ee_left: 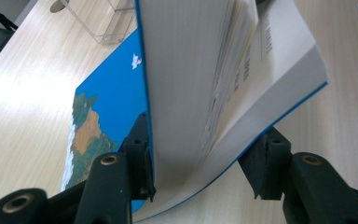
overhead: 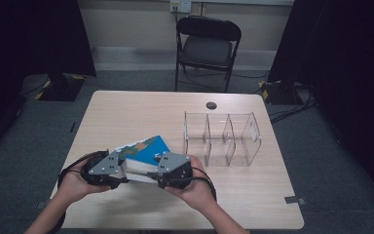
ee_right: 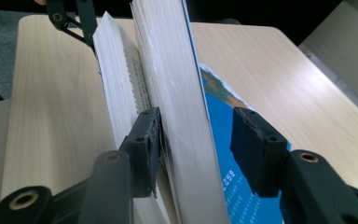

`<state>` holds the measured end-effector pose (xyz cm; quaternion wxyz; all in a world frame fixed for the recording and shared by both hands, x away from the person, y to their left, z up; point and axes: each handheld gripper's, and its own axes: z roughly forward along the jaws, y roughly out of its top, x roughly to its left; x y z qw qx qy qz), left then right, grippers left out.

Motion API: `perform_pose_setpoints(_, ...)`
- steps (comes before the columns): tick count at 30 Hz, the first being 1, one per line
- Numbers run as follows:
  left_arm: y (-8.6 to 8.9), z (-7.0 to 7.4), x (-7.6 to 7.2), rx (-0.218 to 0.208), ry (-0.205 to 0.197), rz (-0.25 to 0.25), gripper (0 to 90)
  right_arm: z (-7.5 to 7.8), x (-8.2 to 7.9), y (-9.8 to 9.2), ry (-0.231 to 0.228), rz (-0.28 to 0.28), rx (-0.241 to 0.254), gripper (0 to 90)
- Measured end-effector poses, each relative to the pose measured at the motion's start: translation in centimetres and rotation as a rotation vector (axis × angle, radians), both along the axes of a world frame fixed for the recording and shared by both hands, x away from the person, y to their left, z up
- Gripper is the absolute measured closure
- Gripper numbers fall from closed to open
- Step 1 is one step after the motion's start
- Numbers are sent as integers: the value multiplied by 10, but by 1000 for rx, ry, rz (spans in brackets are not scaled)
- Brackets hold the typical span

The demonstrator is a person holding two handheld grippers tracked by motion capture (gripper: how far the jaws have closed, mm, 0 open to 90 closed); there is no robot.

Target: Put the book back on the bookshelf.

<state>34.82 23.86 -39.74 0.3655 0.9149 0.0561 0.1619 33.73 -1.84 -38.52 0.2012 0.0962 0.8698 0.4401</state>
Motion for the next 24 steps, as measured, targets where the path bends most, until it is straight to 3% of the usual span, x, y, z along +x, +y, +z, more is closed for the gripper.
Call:
perform_pose_setpoints(3, -2, 2, 1, -4, -5, -8, 524, 2, -1, -3, -18, -8, -7, 531)
perform_pose_setpoints(6, -1, 1, 0, -5, 7, -8, 526, 5, -1, -4, -5, -12, -16, 529)
perform_pose_setpoints(9, 0, 2, 0, -9, 4, -6, 528, 6, 3, -6, 34, -9, 6, 521)
perform_pose_setpoints(14, 0, 4, 1, -27, 10, -10, 533, 8, 4, -8, 46, -17, 16, 523)
perform_pose_setpoints(19, 2, 4, 1, -39, 11, -10, 537, 18, 3, -3, 69, -54, -34, 522)
perform_pose_setpoints(20, 2, 5, 1, -35, 16, -12, 538, 20, 4, -5, 110, -54, -20, 512)
perform_pose_setpoints(21, 3, 4, 0, -39, 14, -5, 538, 20, 4, -5, 110, -54, -20, 512)
perform_pose_setpoints(22, 5, 4, 1, -39, 14, -2, 542, 22, 5, -8, 151, -64, 18, 442)
perform_pose_setpoints(23, 6, 3, 1, -43, 13, 15, 542, 26, 9, -15, 266, -67, 107, 412)
perform_pose_setpoints(24, 7, 4, 0, -27, -1, 29, 550, 31, 12, -28, 296, -78, 159, 364)
